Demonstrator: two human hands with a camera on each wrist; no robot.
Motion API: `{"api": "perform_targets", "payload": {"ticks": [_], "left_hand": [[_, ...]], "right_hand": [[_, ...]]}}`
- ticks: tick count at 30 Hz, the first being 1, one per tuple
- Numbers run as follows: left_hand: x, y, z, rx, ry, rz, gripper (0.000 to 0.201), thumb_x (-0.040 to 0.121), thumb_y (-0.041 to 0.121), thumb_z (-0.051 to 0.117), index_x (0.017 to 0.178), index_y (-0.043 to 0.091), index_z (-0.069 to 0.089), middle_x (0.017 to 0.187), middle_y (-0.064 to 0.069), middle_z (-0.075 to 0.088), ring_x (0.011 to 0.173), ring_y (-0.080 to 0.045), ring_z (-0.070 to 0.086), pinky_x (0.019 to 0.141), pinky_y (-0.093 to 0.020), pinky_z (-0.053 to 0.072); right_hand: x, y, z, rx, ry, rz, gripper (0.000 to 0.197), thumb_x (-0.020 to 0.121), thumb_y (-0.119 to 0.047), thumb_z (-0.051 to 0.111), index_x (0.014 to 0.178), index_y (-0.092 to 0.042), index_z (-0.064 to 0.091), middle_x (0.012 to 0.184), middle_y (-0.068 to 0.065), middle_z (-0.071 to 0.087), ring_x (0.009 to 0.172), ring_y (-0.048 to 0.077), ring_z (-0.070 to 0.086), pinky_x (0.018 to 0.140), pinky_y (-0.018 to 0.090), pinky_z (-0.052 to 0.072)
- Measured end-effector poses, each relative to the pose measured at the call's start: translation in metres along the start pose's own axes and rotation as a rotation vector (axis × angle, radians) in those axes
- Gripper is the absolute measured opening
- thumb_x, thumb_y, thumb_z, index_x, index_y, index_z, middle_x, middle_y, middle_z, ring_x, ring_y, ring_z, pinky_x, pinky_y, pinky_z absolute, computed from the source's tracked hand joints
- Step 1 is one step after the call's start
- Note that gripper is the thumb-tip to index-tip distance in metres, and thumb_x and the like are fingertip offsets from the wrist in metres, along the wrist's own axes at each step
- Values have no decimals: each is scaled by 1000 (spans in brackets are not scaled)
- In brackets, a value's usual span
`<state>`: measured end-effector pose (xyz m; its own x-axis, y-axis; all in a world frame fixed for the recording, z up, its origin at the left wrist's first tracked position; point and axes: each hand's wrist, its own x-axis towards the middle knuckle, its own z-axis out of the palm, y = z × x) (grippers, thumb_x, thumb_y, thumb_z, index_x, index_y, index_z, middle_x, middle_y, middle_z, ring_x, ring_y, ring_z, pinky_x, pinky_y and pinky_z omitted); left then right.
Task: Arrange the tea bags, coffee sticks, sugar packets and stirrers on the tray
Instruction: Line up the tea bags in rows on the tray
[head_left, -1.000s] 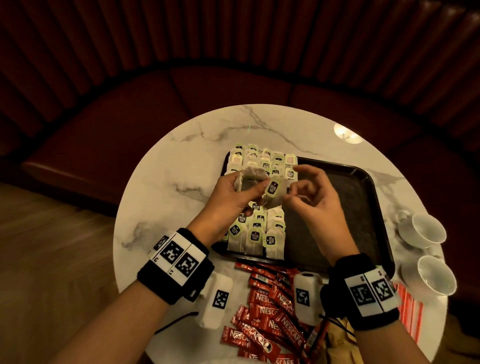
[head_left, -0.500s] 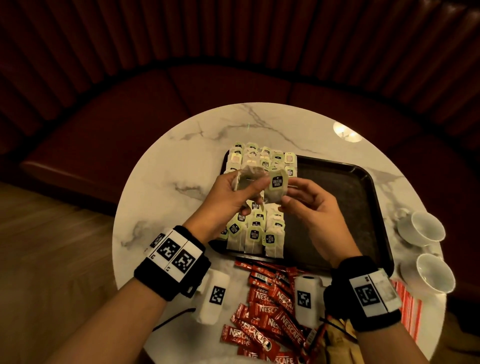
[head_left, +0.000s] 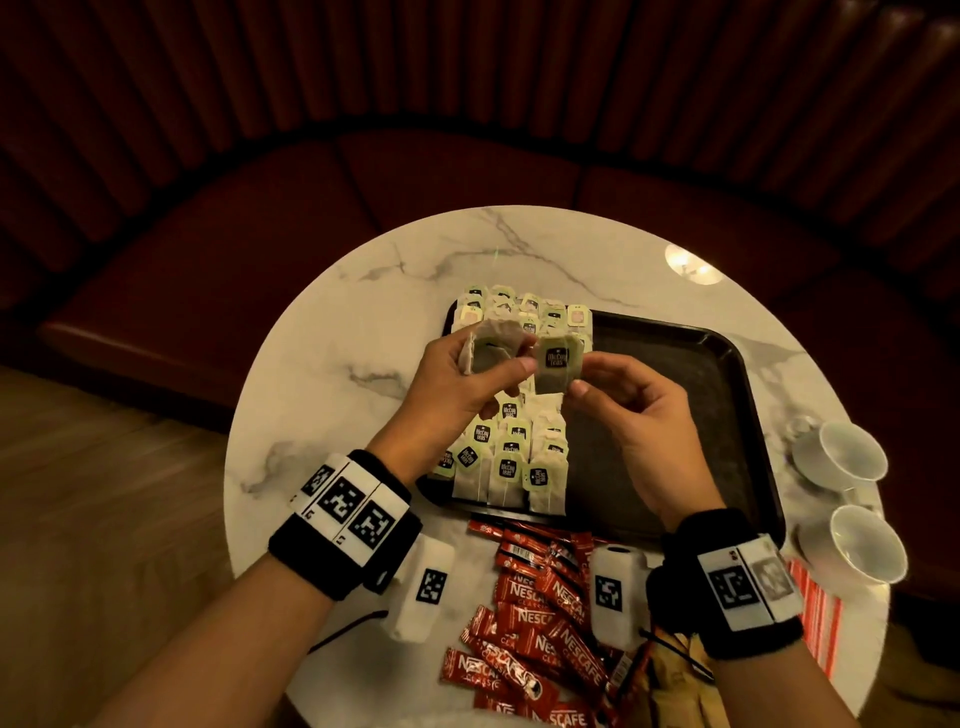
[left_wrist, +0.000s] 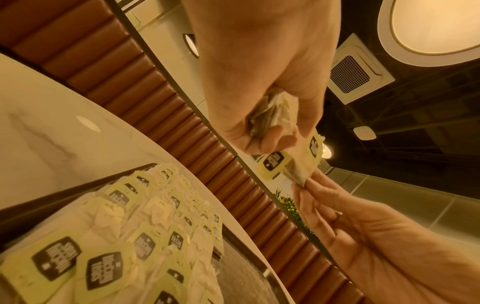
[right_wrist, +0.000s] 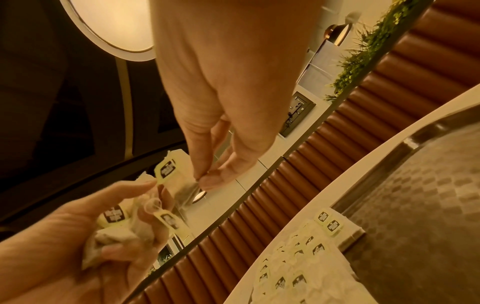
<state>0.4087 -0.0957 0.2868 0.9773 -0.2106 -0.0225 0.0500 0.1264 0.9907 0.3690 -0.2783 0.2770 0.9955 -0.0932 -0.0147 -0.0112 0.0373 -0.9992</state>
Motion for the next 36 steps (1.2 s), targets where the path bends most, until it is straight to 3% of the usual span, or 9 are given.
{"api": "perform_targets", "payload": {"ticks": [4, 7, 10, 12, 16, 23, 28, 33, 36], "left_hand": [[1, 0, 3, -9, 21, 37, 21, 85, 3, 70, 90, 23, 67, 83, 8, 71, 59, -5, 56, 47, -21, 36], [3, -2, 5, 36, 40, 24, 19, 85, 5, 71, 91, 22, 67, 71, 15, 68, 57, -1, 56, 49, -21, 37], [4, -3, 7, 26, 39, 46, 20, 84, -1, 70, 87, 18, 66, 66, 15, 66, 57, 3, 58, 48, -12, 39], [4, -5, 9, 27, 33, 36, 21, 82, -2, 71, 87, 17, 66, 69, 13, 65, 58, 3, 59, 48, -10, 40], [4, -15, 3, 2, 12, -112, 21, 83, 7, 73, 99, 18, 68, 81, 6, 69, 62, -4, 59, 48, -18, 41], [-5, -40, -12, -176, 74, -341, 21, 92, 7, 62, 112, 8, 64, 78, -1, 64, 68, -13, 59, 50, -19, 45], [-8, -51, -15, -129, 78, -406, 22, 92, 10, 62, 113, 6, 65, 78, 0, 67, 70, -15, 61, 53, -23, 45], [-10, -56, -17, -119, 77, -423, 21, 92, 10, 62, 112, 6, 66, 75, 3, 67, 66, -13, 61, 53, -25, 44], [-9, -57, -17, -117, 86, -429, 20, 92, 10, 62, 111, 7, 66, 75, 3, 67, 66, -12, 61, 55, -25, 44]], "right_hand": [[0, 0, -3, -37, -10, 17, 27, 87, -5, 68, 112, -13, 69, 110, 9, 73, 103, 20, 70, 91, 26, 55], [-1, 2, -5, -54, -36, 25, 26, 86, -6, 68, 111, -7, 70, 120, 12, 67, 107, 21, 68, 93, 27, 54], [-1, 2, -4, -65, -34, 74, 22, 87, -7, 68, 109, -4, 71, 113, 13, 71, 103, 18, 70, 88, 22, 54], [-1, 2, -4, -95, -17, 97, 18, 88, -8, 67, 106, -7, 72, 102, 8, 74, 92, 9, 71, 77, 15, 53], [12, 15, -16, -123, 38, 151, 18, 90, -6, 67, 107, -8, 72, 93, 2, 75, 78, 0, 68, 67, 11, 50], [63, 64, -63, -166, 306, 341, 7, 89, -2, 67, 93, -8, 69, 86, 4, 68, 78, 14, 63, 61, 14, 52], [82, 93, -67, -275, 255, 476, 13, 90, 0, 66, 102, -1, 67, 79, 6, 64, 69, 12, 58, 55, 14, 51], [95, 109, -62, -373, 268, 500, 8, 87, -3, 71, 95, -4, 71, 92, 11, 69, 80, 17, 64, 73, 25, 55], [98, 110, -59, -430, 282, 495, 8, 85, -8, 74, 92, -5, 74, 86, 9, 71, 74, 16, 66, 78, 30, 57]]}}
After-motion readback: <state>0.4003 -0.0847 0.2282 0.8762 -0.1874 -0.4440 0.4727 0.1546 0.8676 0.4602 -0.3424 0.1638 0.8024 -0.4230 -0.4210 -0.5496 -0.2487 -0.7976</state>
